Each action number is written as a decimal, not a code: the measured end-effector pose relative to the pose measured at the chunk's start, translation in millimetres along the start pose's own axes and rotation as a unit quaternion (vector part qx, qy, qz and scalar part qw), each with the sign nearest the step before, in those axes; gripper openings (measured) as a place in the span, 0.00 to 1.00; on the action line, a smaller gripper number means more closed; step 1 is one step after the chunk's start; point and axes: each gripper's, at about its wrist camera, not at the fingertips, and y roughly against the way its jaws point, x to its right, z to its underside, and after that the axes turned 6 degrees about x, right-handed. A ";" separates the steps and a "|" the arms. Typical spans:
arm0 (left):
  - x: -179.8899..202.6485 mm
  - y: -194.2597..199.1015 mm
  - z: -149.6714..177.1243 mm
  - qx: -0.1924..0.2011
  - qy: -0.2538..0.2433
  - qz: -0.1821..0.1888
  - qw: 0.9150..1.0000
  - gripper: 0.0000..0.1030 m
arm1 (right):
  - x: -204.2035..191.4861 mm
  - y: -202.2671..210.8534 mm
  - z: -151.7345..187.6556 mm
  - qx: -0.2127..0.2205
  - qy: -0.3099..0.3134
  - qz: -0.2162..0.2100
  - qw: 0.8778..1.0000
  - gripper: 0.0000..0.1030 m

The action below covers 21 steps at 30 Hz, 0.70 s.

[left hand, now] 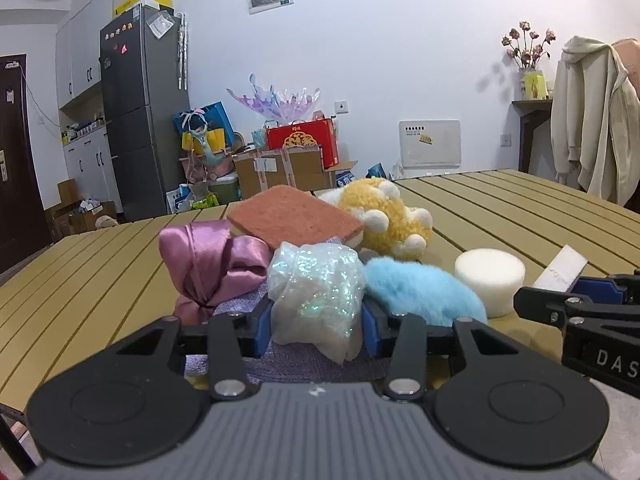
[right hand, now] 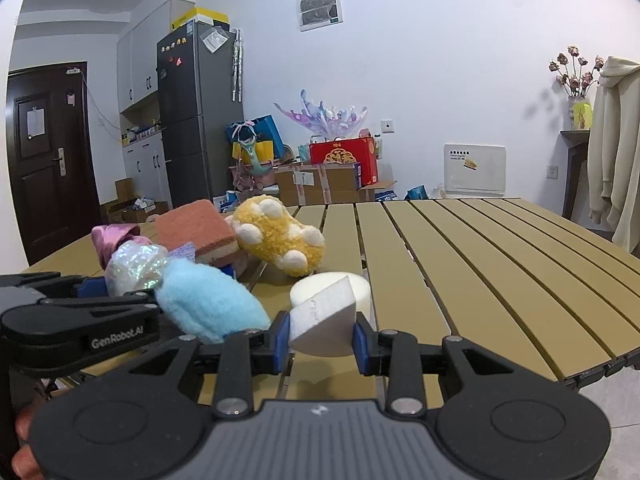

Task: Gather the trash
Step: 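Grasp the iridescent plastic bag with the left gripper while the right gripper holds the paper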

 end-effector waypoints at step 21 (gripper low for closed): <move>-10.3 21.3 -4.6 0.012 0.000 -0.012 1.000 0.43 | -14.4 6.2 2.7 0.001 0.002 -0.031 1.000 0.30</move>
